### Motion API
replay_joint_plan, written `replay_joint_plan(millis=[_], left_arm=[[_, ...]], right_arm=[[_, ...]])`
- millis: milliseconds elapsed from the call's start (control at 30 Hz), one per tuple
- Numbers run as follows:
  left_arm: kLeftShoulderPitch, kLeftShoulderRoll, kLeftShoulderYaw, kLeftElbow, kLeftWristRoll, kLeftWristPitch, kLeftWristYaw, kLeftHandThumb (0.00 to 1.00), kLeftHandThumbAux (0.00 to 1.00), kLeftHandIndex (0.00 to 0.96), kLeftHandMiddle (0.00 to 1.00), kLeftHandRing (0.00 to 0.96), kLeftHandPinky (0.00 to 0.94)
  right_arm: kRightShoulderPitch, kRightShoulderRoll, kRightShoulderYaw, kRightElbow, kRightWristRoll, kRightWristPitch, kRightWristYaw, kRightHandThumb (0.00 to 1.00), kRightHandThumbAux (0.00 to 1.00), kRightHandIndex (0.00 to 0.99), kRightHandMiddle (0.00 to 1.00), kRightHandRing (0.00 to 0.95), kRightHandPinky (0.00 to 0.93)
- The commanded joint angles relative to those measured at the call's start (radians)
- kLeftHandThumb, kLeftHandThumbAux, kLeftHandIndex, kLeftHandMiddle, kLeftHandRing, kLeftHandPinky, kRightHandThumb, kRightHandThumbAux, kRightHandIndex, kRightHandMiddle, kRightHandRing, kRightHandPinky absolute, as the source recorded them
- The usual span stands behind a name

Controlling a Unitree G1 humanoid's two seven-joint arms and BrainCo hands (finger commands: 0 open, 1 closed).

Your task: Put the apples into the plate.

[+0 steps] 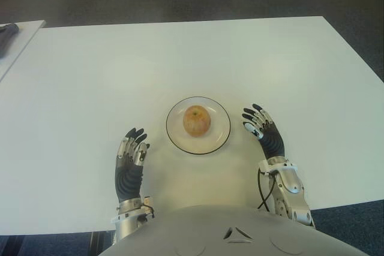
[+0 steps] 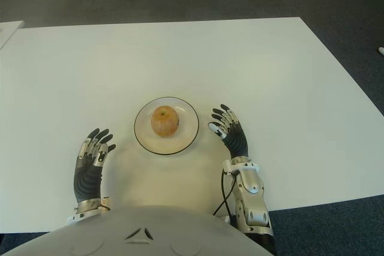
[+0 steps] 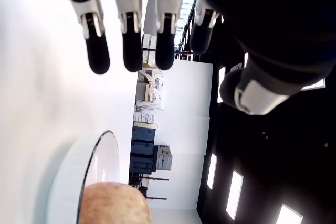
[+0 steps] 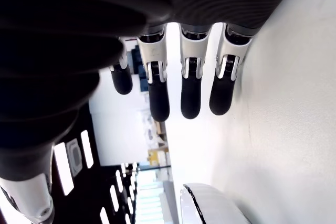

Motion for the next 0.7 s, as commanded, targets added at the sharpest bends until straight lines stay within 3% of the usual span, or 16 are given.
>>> replay_joint_plan(millis=[33, 267, 700], left_arm=[[0.007, -0.009, 0.008, 0.004, -0.014, 0.010, -0.015, 0.339, 0.553, 0.162, 0.203, 0.230, 0.286], [0.002, -0.010, 0.010, 0.005, -0.024, 0.013, -0.017, 0.341, 0.555, 0.162, 0.202, 0.226, 0.285], [-0.013, -0.004, 0.018, 0.004, -0.042, 0.025, -0.035, 0.355, 0.547, 0.172, 0.213, 0.231, 0.288]], right_arm=[[0.007, 0.002, 0.000, 0.029, -0.016, 0.007, -0.002, 0.449, 0.678, 0.122, 0.267, 0.230, 0.222], [0.013, 0.006, 0.001, 0.041, -0.015, -0.008, 0.005, 0.399, 0.671, 0.114, 0.267, 0.239, 0.244], [0.010, 0.023, 0.002, 0.086, 0.011, -0.108, 0.045, 0.291, 0.613, 0.120, 0.263, 0.232, 0.248]])
